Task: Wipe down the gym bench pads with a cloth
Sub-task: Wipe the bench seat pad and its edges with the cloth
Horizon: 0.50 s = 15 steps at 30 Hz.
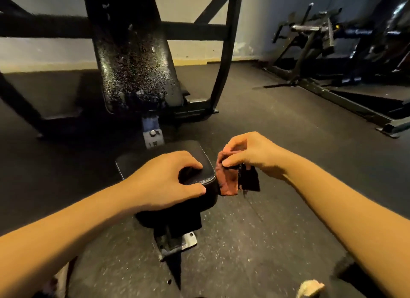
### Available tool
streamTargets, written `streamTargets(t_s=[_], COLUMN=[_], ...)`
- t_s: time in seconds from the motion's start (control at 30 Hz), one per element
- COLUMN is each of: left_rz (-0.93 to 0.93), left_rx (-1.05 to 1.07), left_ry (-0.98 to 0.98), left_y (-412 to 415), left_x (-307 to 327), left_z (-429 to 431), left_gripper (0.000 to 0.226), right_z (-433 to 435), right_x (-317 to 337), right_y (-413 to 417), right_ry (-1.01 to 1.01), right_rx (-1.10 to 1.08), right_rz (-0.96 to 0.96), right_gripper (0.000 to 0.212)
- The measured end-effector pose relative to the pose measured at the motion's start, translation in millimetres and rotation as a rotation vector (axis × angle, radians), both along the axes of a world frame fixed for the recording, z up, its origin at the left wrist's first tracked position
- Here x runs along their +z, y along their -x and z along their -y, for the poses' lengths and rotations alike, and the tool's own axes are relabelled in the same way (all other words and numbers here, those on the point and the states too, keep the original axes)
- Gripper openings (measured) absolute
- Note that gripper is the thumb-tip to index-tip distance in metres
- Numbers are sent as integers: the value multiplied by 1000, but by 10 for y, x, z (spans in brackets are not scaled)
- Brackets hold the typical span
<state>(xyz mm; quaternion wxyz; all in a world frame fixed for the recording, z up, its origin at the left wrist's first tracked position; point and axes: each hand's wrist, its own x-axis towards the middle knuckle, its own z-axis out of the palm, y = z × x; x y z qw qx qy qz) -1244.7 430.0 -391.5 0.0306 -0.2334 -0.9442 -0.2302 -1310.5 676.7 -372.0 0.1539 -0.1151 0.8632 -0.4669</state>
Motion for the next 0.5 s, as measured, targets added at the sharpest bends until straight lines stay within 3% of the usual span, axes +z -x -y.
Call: streamTargets(t_s=[0.1, 0.23, 0.37, 0.5], left_rz=[-115, -260, -291, -284], left_rx=[140, 276, 348, 380], left_ry=[44, 145, 216, 217], left_y=[-199, -331, -382, -389], left_x=[-111, -138, -97, -70], left_z=[-166, -316, -402, -495], left_gripper=[75, 70, 63, 56], right_z=[4, 149, 225, 111], right_x=[-363, -724, -807, -903], right_y=[20, -50, -256, -690], right_ry=[204, 333, 556, 640], right_rx=[-79, -237, -333, -198], right_rz=[34, 51, 120, -106], right_gripper=[14, 13, 11, 19])
